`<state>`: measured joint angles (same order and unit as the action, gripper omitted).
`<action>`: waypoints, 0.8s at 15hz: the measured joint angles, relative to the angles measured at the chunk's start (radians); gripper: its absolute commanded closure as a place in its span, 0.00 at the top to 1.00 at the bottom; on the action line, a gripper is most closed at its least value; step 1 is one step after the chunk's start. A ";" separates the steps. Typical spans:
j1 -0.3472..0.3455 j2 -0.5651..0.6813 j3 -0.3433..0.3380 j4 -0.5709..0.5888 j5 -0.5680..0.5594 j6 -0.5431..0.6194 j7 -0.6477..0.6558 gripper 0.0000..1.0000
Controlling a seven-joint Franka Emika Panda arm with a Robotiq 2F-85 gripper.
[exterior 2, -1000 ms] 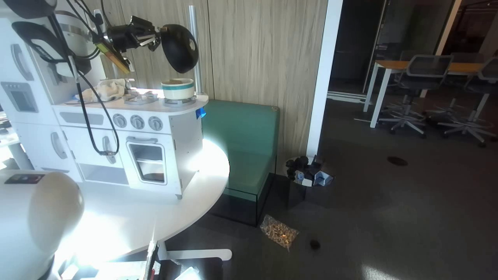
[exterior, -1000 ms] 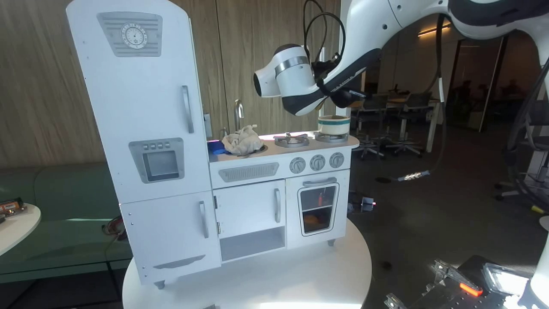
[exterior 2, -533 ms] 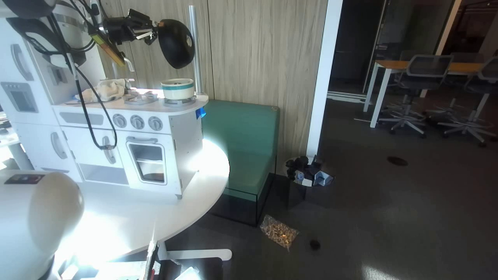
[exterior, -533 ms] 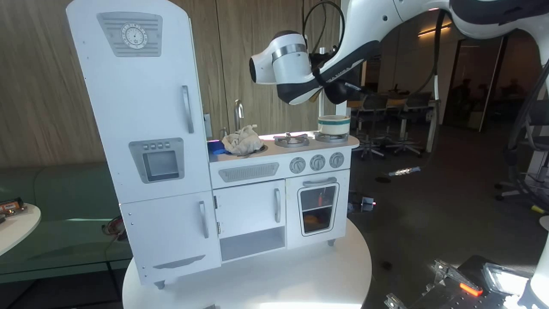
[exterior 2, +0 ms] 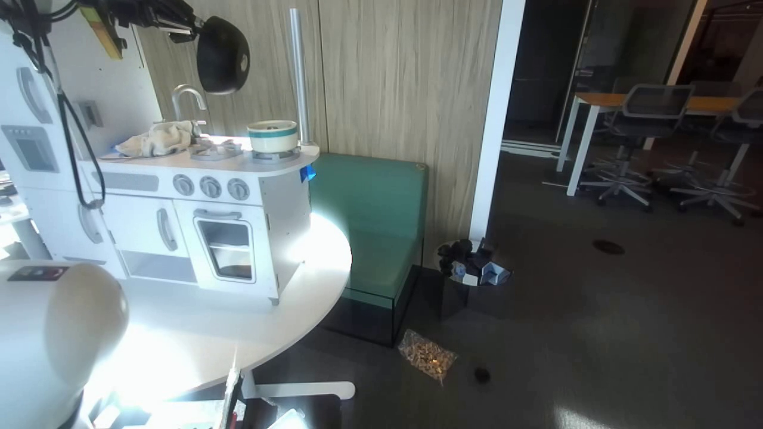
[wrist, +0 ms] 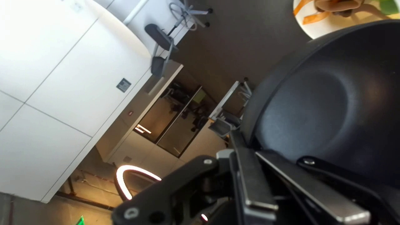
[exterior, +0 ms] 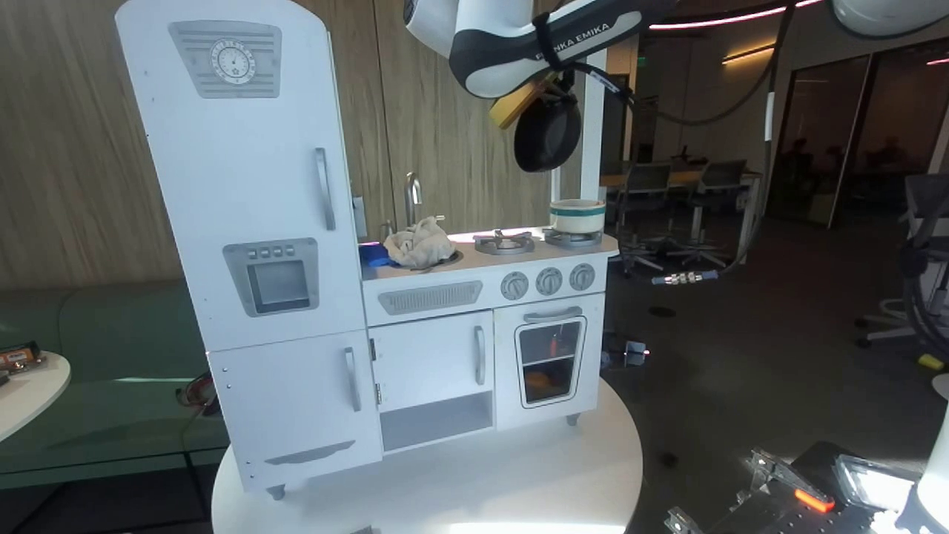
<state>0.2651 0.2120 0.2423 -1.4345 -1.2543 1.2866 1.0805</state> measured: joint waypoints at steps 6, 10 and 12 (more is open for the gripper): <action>-0.015 -0.024 -0.011 0.104 0.260 0.178 -0.063 0.01; -0.091 -0.022 -0.020 0.124 0.480 0.322 -0.121 0.01; -0.140 -0.019 -0.025 0.120 0.607 0.382 -0.166 0.01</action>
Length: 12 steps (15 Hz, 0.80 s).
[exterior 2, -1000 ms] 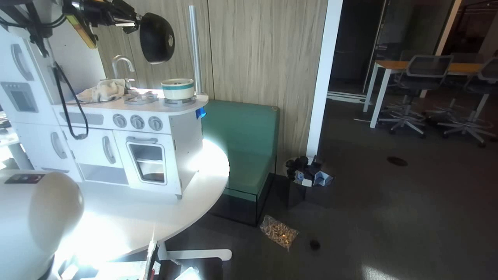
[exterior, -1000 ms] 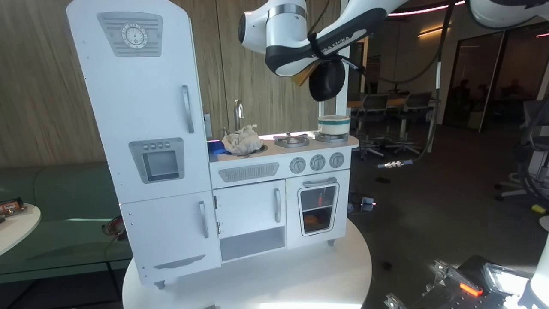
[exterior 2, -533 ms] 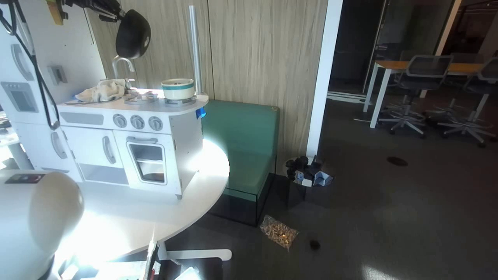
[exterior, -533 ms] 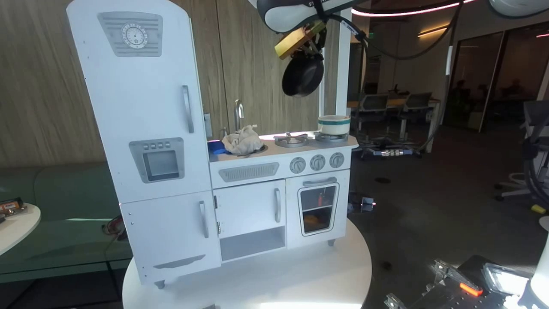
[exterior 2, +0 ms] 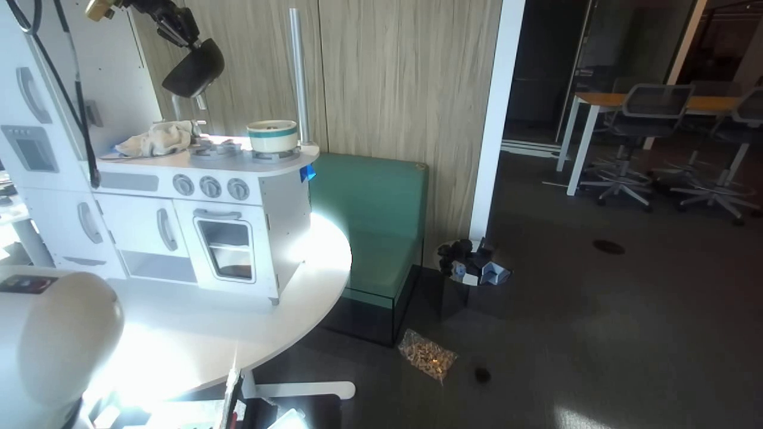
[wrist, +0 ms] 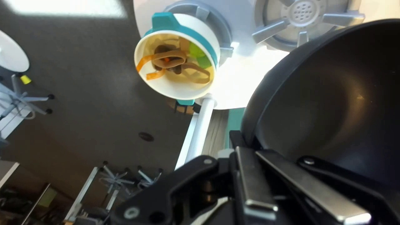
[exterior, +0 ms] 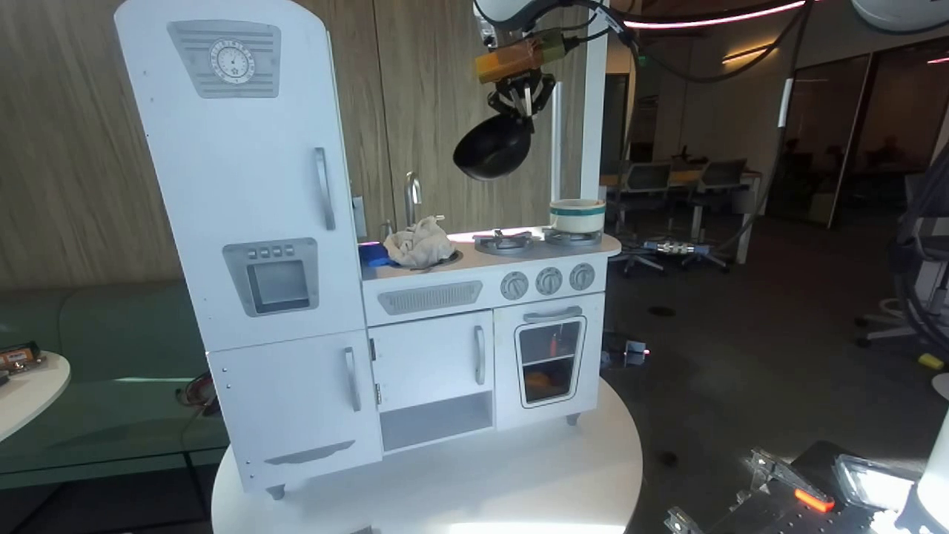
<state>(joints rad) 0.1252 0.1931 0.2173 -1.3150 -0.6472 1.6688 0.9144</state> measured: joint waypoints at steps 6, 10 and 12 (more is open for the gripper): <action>-0.127 0.002 -0.004 -0.019 0.397 0.061 -0.193 0.01; -0.177 0.007 -0.007 -0.052 0.524 0.030 -0.257 0.01; -0.193 0.018 -0.012 -0.062 0.540 0.020 -0.264 0.01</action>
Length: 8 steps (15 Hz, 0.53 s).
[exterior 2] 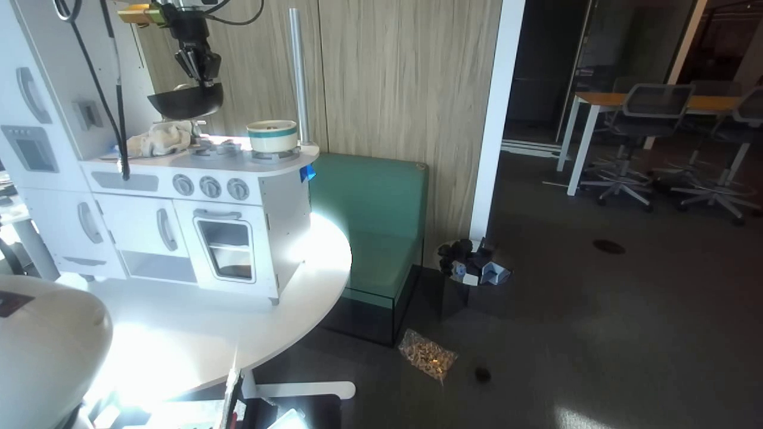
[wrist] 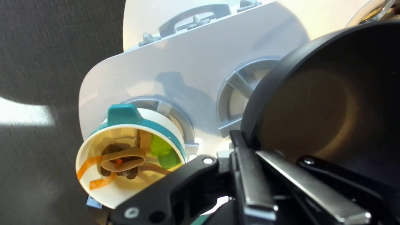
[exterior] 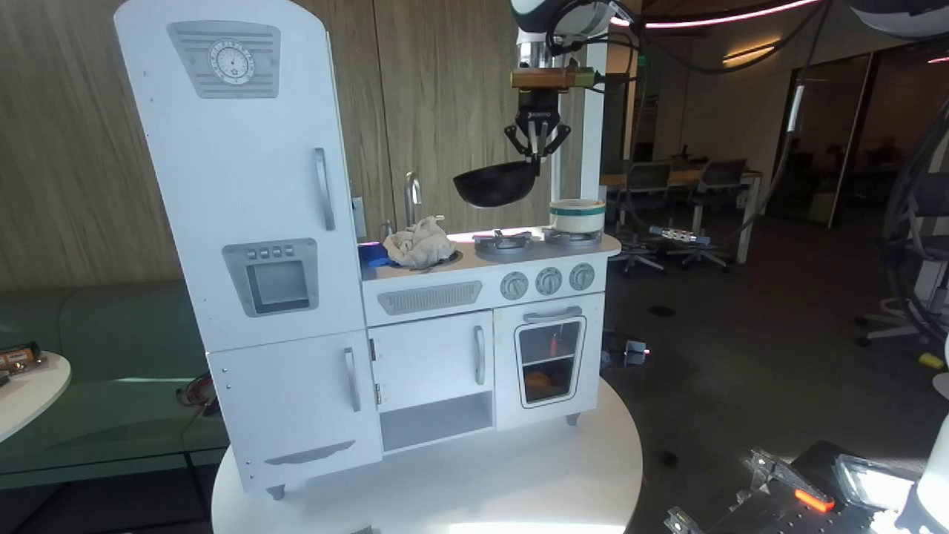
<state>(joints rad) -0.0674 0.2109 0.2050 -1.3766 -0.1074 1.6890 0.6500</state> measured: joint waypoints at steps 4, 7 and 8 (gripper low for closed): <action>0.043 0.033 -0.083 0.000 0.018 -0.002 -0.024 0.01; 0.069 0.076 -0.119 0.018 0.019 -0.030 -0.031 0.01; 0.076 0.093 -0.127 0.029 0.019 -0.040 -0.034 0.01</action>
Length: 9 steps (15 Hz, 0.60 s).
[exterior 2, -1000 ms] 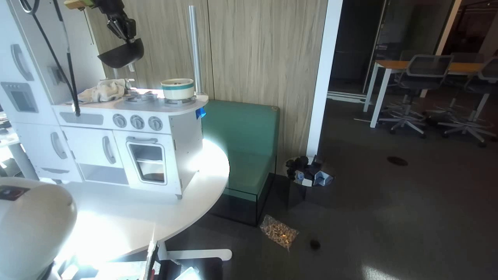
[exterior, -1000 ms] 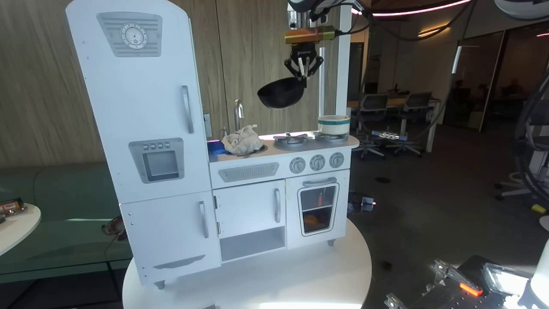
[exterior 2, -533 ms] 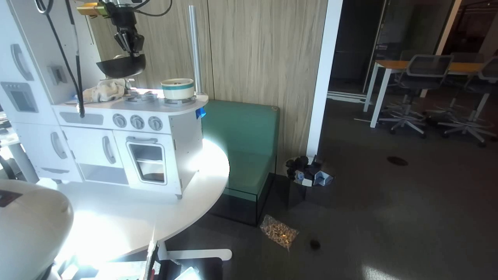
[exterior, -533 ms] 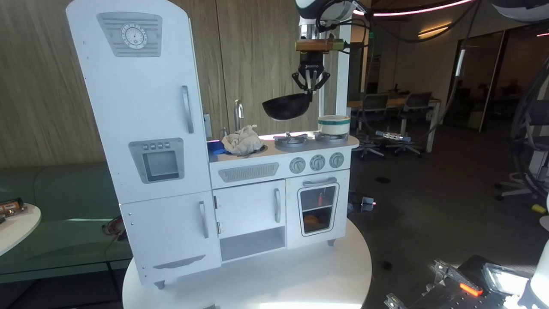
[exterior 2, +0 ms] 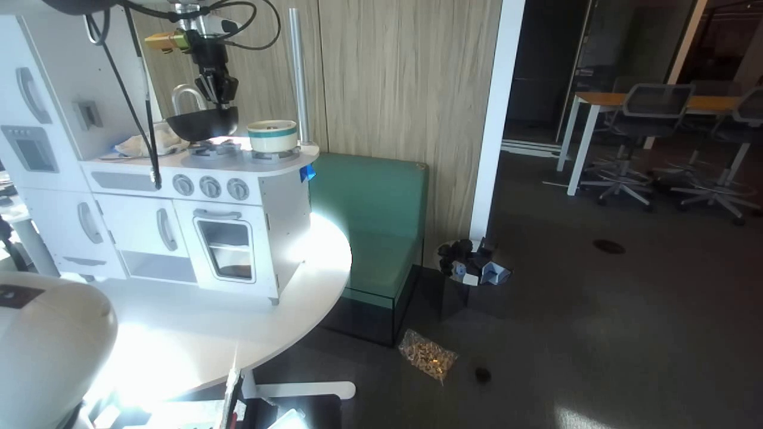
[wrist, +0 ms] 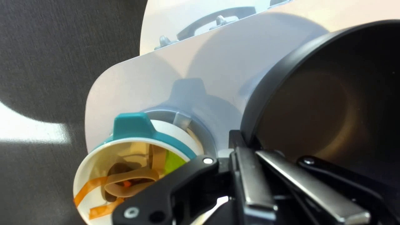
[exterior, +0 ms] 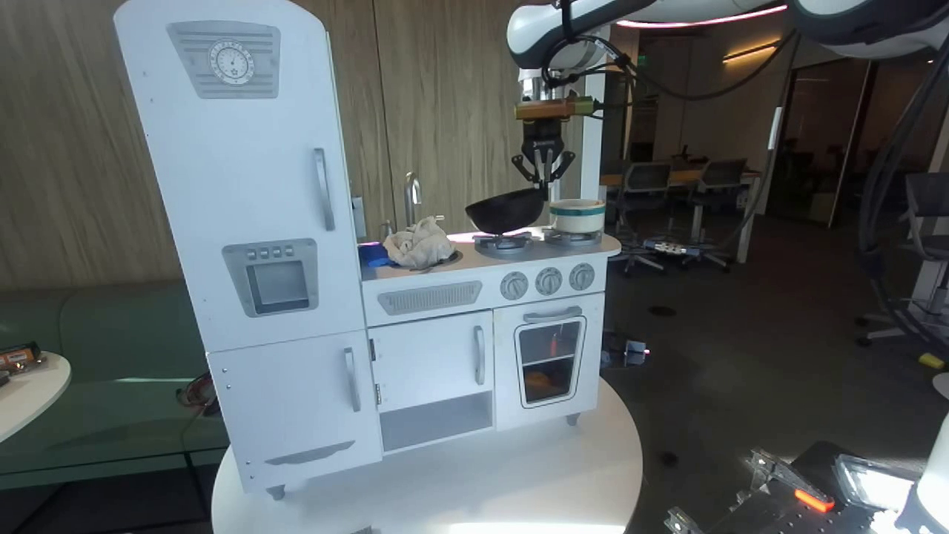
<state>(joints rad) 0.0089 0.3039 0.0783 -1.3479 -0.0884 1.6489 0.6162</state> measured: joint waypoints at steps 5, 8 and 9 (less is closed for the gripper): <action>0.024 0.059 -0.020 0.072 0.006 -0.025 -0.011 0.02; 0.026 0.082 -0.029 0.114 0.039 -0.058 -0.013 0.30; 0.026 0.090 -0.033 0.127 0.052 -0.071 -0.013 0.33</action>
<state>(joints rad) 0.0353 0.3934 0.0454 -1.2209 -0.0360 1.5782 0.6028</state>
